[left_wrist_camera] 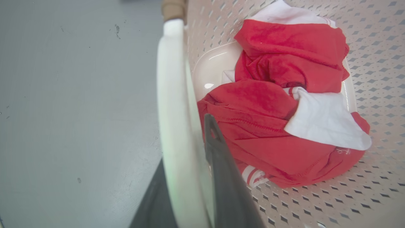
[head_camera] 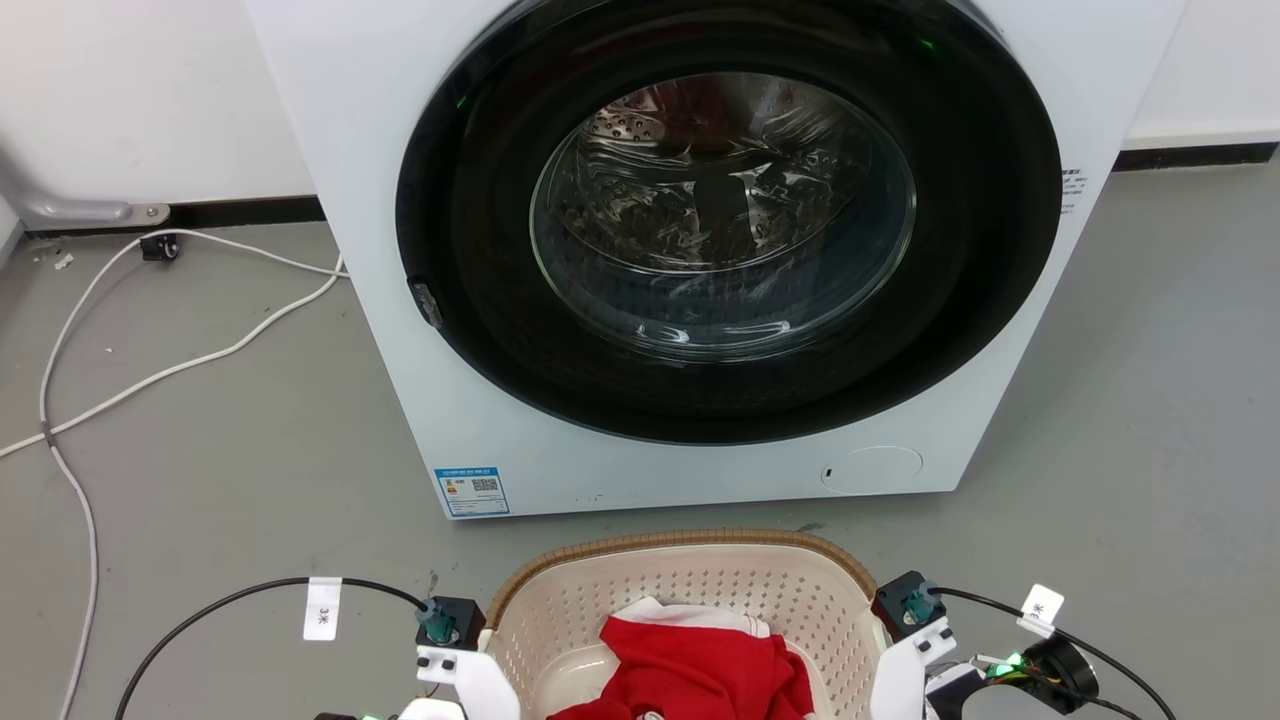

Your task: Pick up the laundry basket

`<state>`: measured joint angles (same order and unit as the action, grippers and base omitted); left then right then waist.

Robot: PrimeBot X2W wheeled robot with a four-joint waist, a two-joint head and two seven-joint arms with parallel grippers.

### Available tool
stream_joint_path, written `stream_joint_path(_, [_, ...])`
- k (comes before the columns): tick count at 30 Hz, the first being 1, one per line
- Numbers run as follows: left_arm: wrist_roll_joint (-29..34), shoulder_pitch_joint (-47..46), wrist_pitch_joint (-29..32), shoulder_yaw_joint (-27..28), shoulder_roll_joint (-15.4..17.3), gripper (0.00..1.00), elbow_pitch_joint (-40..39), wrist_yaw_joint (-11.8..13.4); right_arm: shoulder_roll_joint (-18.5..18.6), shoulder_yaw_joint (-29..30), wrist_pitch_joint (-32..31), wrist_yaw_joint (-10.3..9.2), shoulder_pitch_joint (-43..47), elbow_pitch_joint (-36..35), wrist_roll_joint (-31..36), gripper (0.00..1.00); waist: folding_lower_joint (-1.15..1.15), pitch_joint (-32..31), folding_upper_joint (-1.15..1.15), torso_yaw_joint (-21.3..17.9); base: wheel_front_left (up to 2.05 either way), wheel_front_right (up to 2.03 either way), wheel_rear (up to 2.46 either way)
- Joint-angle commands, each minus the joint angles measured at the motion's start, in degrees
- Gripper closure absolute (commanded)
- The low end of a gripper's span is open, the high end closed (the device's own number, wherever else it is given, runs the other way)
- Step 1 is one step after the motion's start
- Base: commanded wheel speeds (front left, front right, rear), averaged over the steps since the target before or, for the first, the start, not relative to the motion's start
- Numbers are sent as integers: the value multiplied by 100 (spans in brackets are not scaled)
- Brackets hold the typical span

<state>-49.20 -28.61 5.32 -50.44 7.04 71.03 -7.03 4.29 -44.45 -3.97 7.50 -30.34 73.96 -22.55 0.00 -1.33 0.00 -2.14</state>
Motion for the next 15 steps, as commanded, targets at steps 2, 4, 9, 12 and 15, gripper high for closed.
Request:
stream_joint_path(2, [-21, -66, -42, -63, -14, 100, -22, -73, 38, -60, 52, -2, -70, -28, -23, 100, 0, 4, 0, -1, 0, 0, 0])
stream_joint_path(4, [-61, -77, -50, -90, -12, 100, -14, -73, 46, -89, 58, -2, -82, -28, -57, 100, 0, 6, 0, -1, 0, 0, 0])
stream_joint_path(9, [-133, -96, -79, -162, -7, 100, 5, -74, 55, -162, 58, -3, -84, -27, -115, 100, 0, 12, 0, 1, 0, 0, 0])
stream_joint_path(12, [-183, -111, -91, -211, -7, 100, 14, -74, 57, -202, 45, -3, -88, -27, -154, 100, 0, 19, 0, 1, 0, 0, 0])
stream_joint_path(15, [-219, -122, -93, -251, -8, 100, 20, -74, 62, -238, 36, -2, -100, -27, -194, 100, 0, 30, 0, 3, 0, 0, 0])
